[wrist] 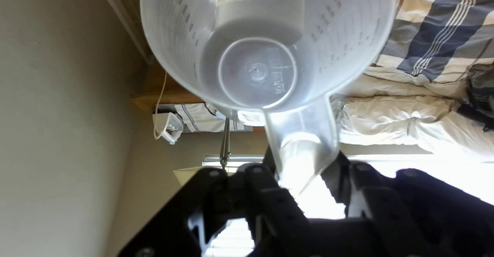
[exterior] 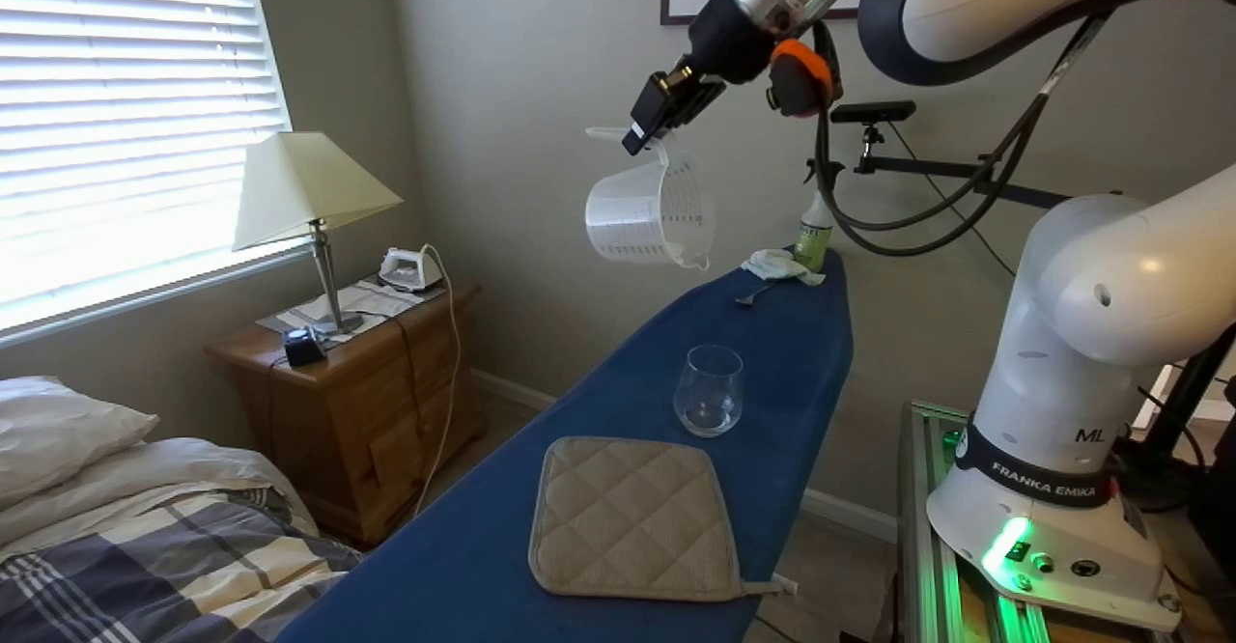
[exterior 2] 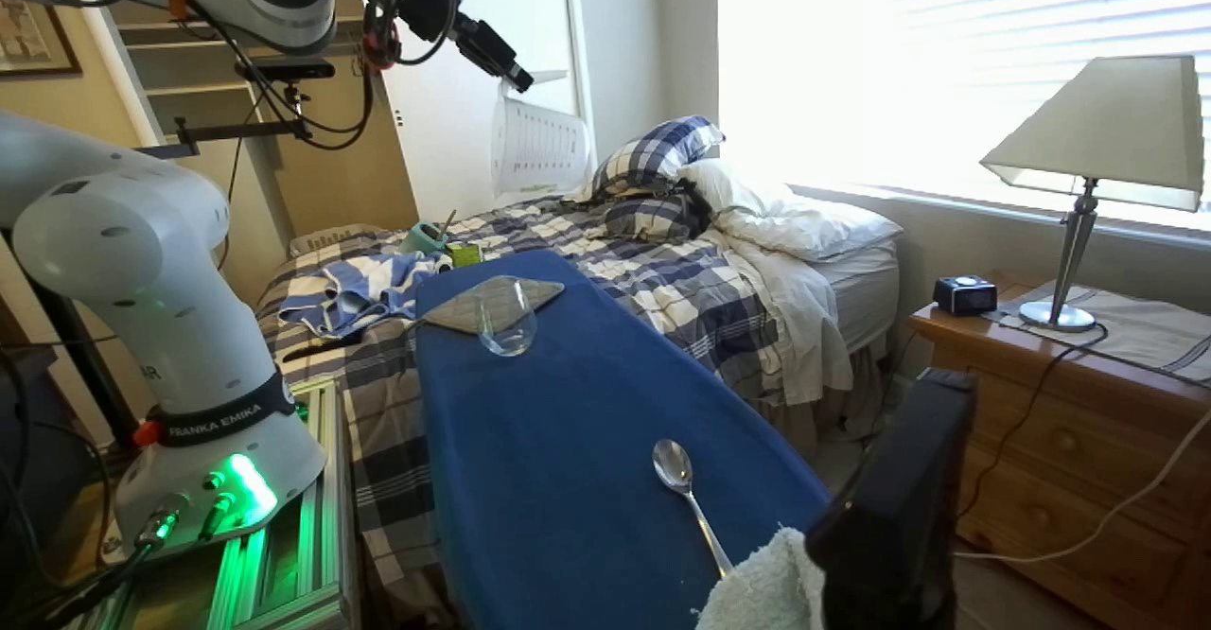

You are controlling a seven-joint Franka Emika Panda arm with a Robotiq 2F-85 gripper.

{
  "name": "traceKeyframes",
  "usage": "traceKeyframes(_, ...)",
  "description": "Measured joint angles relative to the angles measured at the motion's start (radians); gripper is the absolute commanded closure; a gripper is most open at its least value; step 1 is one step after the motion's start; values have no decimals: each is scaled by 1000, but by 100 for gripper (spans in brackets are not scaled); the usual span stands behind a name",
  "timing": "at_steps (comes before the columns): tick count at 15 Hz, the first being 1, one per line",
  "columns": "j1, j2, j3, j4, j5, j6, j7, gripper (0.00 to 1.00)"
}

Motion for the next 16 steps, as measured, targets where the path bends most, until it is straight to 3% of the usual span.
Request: traceKeyframes(16, 13, -14, 0, 0, 0, 2, -20, 93)
